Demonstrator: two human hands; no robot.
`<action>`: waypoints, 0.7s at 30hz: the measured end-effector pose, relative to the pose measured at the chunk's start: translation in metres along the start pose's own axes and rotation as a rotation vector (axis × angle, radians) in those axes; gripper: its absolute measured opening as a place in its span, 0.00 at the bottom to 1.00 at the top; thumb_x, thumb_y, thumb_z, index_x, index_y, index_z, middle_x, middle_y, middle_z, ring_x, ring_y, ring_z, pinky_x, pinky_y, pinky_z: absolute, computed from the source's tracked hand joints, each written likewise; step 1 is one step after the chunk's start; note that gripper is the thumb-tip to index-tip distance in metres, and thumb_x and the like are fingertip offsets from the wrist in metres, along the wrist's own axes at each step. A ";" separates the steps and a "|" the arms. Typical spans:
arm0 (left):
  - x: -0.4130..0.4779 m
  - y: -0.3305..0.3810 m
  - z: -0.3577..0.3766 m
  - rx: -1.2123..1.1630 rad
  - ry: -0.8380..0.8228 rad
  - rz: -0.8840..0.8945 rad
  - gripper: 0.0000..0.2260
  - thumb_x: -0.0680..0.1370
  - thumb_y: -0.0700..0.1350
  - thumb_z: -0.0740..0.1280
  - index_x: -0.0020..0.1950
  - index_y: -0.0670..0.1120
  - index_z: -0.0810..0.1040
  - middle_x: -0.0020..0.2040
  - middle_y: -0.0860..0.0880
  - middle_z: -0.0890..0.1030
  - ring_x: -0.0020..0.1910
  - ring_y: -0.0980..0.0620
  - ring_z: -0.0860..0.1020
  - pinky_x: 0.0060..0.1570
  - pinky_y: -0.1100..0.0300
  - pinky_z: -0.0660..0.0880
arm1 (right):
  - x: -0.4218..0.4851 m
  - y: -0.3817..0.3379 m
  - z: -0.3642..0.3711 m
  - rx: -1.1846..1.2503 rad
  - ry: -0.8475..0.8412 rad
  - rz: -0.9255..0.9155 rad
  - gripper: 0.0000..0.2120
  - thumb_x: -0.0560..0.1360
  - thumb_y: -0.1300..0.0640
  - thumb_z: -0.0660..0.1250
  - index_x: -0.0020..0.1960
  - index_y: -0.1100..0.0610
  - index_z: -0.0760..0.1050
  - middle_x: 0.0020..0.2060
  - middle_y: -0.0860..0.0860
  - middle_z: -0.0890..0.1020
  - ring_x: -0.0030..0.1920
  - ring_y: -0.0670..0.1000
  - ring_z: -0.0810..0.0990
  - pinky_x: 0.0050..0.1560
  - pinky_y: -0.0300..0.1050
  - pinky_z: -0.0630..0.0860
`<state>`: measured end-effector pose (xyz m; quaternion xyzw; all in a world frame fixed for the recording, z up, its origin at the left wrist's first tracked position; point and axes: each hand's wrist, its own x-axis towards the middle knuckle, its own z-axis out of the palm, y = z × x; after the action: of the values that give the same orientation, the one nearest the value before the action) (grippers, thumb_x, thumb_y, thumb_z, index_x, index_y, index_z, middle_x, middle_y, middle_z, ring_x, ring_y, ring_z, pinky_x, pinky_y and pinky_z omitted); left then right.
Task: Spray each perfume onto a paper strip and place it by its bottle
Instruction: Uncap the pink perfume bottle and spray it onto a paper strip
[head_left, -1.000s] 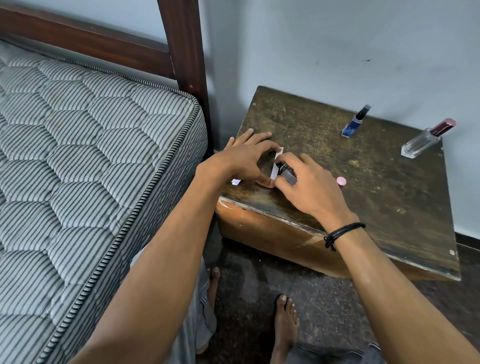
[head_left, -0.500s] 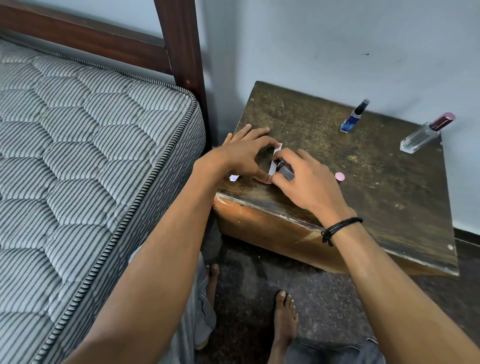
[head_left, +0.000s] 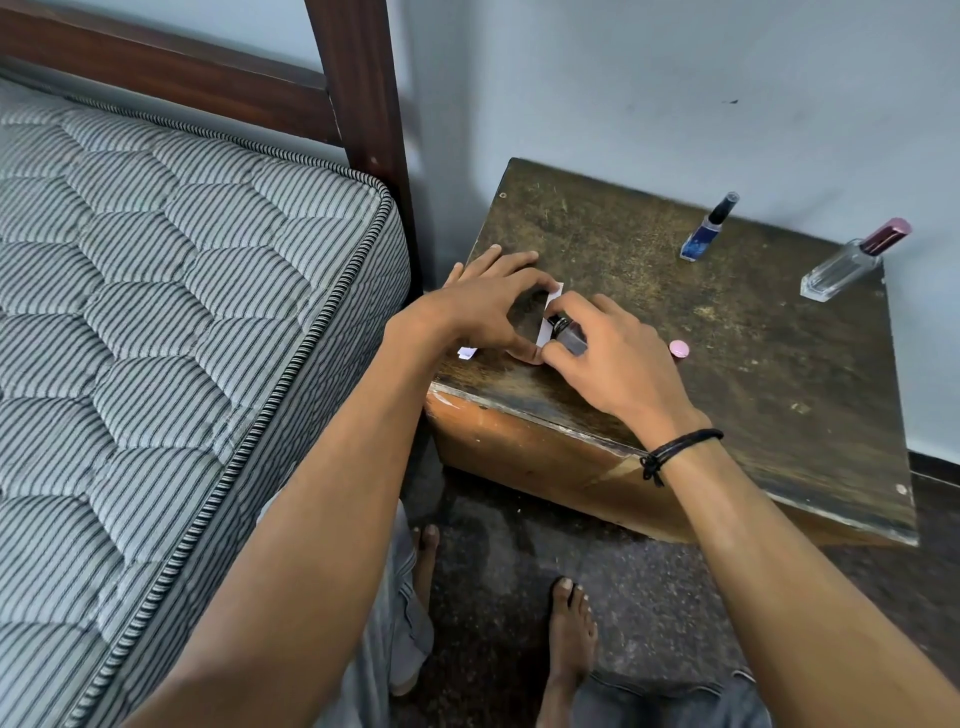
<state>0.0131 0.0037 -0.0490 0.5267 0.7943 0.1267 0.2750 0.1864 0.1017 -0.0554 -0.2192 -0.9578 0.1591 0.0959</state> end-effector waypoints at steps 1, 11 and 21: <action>0.000 0.000 0.000 -0.002 0.000 0.001 0.39 0.68 0.60 0.77 0.75 0.63 0.63 0.82 0.58 0.49 0.81 0.48 0.39 0.75 0.36 0.40 | 0.000 0.000 0.000 0.001 -0.001 0.001 0.16 0.77 0.45 0.65 0.63 0.46 0.72 0.45 0.49 0.74 0.42 0.60 0.78 0.36 0.53 0.76; -0.002 0.000 -0.002 -0.043 -0.014 -0.004 0.38 0.68 0.59 0.78 0.74 0.63 0.64 0.81 0.60 0.48 0.80 0.49 0.38 0.75 0.38 0.38 | 0.004 0.008 0.001 0.127 0.019 0.097 0.17 0.78 0.44 0.66 0.66 0.40 0.73 0.49 0.47 0.76 0.45 0.56 0.78 0.38 0.49 0.69; -0.004 0.002 -0.004 -0.037 -0.041 -0.011 0.38 0.67 0.58 0.79 0.73 0.62 0.64 0.82 0.59 0.47 0.80 0.49 0.37 0.75 0.38 0.37 | 0.007 0.008 -0.002 0.065 -0.016 0.045 0.19 0.78 0.45 0.66 0.68 0.43 0.72 0.50 0.49 0.74 0.44 0.60 0.79 0.40 0.53 0.76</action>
<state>0.0136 0.0017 -0.0433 0.5199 0.7888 0.1288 0.3015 0.1837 0.1128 -0.0557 -0.2361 -0.9477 0.1941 0.0916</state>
